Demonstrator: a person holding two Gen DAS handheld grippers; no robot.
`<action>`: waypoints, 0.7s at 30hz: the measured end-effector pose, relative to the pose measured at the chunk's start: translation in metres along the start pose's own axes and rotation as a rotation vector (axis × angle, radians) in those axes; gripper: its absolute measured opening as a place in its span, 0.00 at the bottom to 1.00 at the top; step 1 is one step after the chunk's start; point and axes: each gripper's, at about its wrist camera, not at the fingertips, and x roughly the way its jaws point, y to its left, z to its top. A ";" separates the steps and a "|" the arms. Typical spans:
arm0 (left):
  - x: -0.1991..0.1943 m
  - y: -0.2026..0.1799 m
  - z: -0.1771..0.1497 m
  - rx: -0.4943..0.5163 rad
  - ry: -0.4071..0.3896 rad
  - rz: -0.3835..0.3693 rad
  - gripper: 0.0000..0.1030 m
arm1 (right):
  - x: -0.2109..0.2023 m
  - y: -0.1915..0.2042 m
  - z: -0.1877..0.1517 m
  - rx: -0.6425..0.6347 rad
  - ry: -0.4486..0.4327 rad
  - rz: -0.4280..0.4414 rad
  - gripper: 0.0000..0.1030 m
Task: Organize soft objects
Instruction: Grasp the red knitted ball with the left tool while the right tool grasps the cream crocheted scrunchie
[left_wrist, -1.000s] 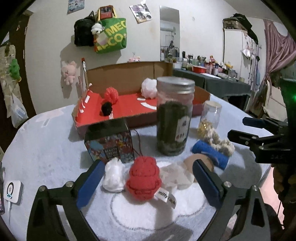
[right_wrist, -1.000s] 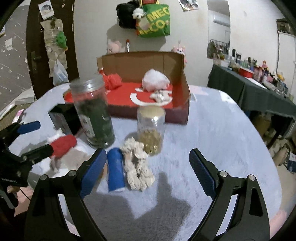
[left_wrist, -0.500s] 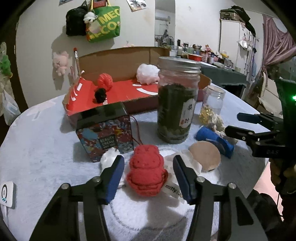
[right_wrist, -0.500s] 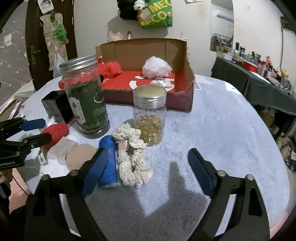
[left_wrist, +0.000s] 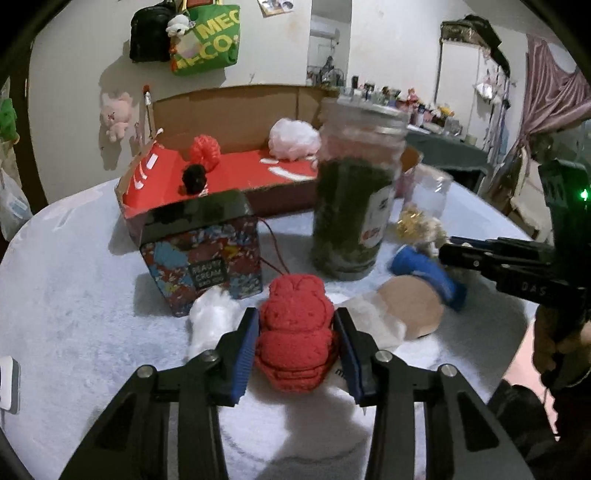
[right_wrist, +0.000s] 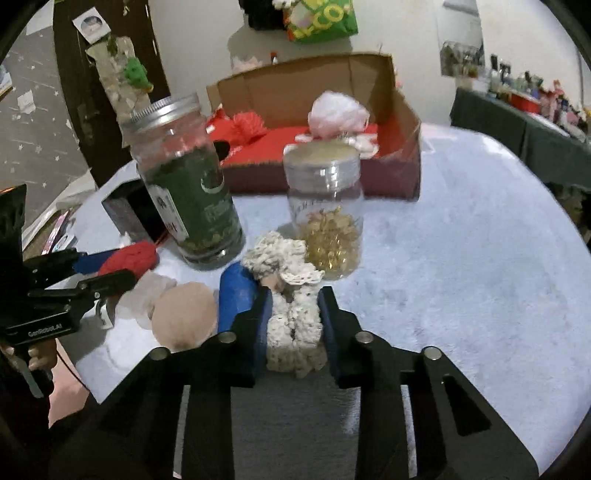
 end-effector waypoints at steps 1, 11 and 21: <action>-0.002 -0.002 0.001 0.004 -0.011 0.002 0.42 | -0.004 0.001 0.001 -0.002 -0.016 0.004 0.23; -0.007 -0.019 0.011 -0.002 -0.044 -0.049 0.42 | -0.024 0.036 0.009 -0.037 -0.072 0.123 0.23; 0.004 -0.024 0.009 -0.021 -0.030 -0.068 0.42 | -0.012 0.045 0.006 -0.035 -0.038 0.141 0.23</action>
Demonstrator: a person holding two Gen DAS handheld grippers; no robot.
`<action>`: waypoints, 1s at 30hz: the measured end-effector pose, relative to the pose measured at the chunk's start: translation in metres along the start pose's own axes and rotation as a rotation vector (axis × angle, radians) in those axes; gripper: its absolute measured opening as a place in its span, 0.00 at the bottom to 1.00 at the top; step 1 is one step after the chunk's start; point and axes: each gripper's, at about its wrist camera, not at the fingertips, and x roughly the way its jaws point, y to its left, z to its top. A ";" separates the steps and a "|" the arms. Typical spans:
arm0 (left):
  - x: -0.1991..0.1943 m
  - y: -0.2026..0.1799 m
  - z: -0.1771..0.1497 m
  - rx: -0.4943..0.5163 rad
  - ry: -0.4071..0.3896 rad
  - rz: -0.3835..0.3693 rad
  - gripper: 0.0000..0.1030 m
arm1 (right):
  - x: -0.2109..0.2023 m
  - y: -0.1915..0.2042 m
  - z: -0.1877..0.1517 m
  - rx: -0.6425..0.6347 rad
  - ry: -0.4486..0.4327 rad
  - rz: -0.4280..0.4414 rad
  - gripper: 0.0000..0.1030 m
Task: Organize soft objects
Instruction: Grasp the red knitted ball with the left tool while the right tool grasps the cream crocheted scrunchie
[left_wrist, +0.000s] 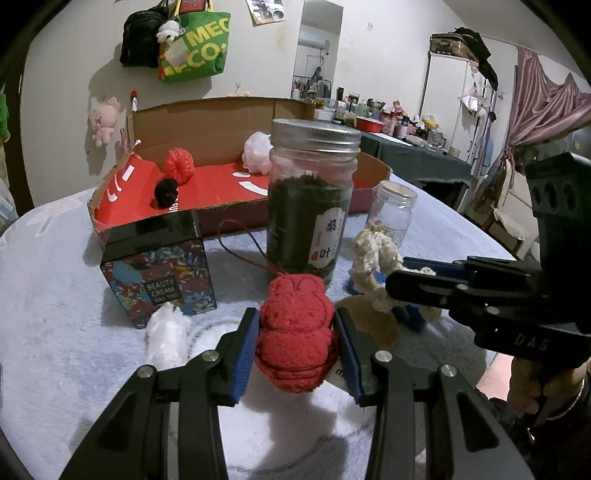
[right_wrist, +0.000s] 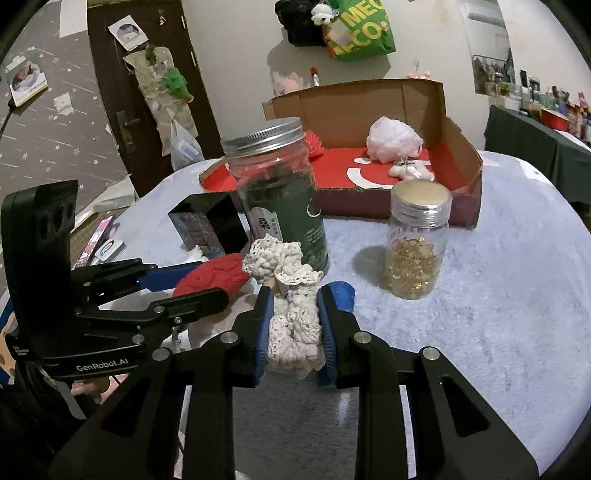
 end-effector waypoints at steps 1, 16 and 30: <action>0.000 0.000 0.000 -0.002 0.000 -0.002 0.42 | 0.000 0.000 0.000 -0.001 0.002 0.002 0.23; -0.002 0.002 -0.001 -0.006 -0.008 -0.001 0.42 | 0.003 -0.003 -0.003 0.009 0.010 -0.003 0.23; -0.030 0.042 -0.001 -0.059 -0.035 0.030 0.42 | -0.013 -0.029 -0.003 0.066 -0.006 -0.028 0.23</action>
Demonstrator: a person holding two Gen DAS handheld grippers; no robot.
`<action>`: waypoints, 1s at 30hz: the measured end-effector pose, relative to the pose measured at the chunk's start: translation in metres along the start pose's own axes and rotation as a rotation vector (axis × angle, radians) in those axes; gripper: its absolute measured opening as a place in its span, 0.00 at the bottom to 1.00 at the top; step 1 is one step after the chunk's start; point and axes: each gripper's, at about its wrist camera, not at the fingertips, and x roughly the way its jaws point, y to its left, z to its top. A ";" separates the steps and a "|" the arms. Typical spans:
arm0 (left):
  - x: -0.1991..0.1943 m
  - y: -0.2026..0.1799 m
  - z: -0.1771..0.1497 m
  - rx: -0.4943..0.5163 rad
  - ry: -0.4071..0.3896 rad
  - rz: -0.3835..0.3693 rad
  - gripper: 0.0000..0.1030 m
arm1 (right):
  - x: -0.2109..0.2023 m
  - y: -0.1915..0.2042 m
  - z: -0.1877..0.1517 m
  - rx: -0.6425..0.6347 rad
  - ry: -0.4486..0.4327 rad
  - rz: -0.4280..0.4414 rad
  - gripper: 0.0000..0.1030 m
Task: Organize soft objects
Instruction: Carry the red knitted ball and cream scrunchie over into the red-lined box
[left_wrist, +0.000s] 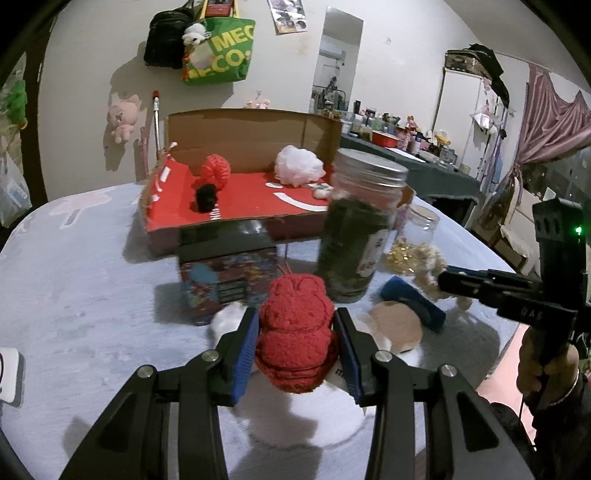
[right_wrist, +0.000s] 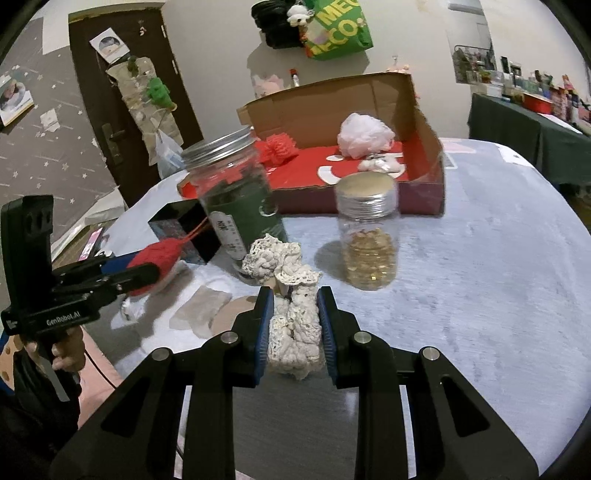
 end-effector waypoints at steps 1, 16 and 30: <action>-0.001 0.003 0.000 -0.002 0.001 0.005 0.42 | -0.002 -0.002 0.000 0.004 -0.002 -0.001 0.23; -0.023 0.056 -0.008 -0.036 0.021 0.118 0.42 | -0.011 -0.040 -0.003 0.059 0.016 -0.053 0.23; -0.013 0.088 0.003 0.063 0.027 0.131 0.42 | -0.007 -0.069 0.008 0.050 0.051 -0.100 0.23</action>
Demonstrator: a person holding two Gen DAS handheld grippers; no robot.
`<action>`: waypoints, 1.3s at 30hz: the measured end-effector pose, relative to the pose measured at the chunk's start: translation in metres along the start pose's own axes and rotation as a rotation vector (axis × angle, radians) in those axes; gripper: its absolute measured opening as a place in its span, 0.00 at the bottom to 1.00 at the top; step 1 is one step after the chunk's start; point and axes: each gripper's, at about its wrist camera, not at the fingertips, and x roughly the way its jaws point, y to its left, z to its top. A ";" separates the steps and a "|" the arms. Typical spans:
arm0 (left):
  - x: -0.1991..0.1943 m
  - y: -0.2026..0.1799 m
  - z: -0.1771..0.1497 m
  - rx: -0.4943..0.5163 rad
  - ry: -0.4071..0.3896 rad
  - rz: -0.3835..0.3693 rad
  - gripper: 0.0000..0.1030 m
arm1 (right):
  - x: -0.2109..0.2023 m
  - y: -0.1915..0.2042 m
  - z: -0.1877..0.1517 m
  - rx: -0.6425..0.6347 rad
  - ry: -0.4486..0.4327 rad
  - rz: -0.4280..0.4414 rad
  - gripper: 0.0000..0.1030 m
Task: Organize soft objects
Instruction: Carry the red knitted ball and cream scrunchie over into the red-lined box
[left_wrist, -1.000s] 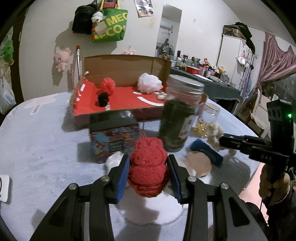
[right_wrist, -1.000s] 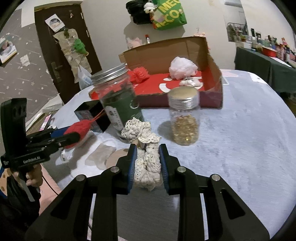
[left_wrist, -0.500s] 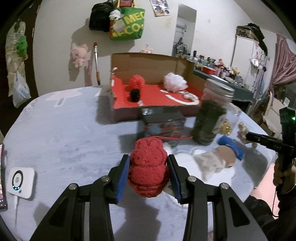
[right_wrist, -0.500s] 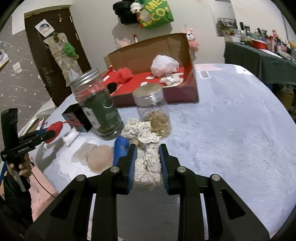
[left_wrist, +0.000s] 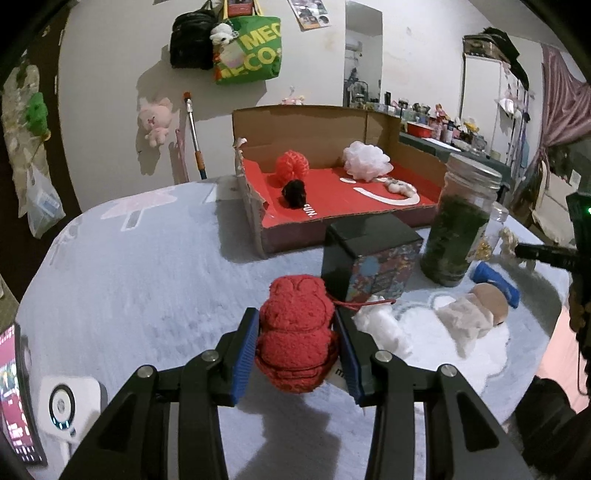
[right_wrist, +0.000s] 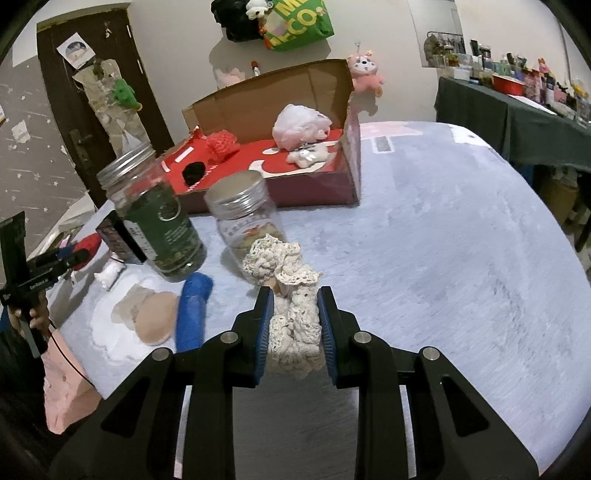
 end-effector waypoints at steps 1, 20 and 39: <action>0.001 0.001 0.001 0.008 0.000 -0.003 0.42 | 0.000 -0.002 0.001 -0.003 0.001 -0.004 0.23; 0.022 0.010 0.045 0.192 -0.003 -0.012 0.42 | 0.014 -0.010 0.048 -0.145 0.043 -0.043 0.23; 0.039 -0.029 0.128 0.267 -0.032 -0.080 0.42 | 0.029 0.025 0.121 -0.283 0.030 0.001 0.23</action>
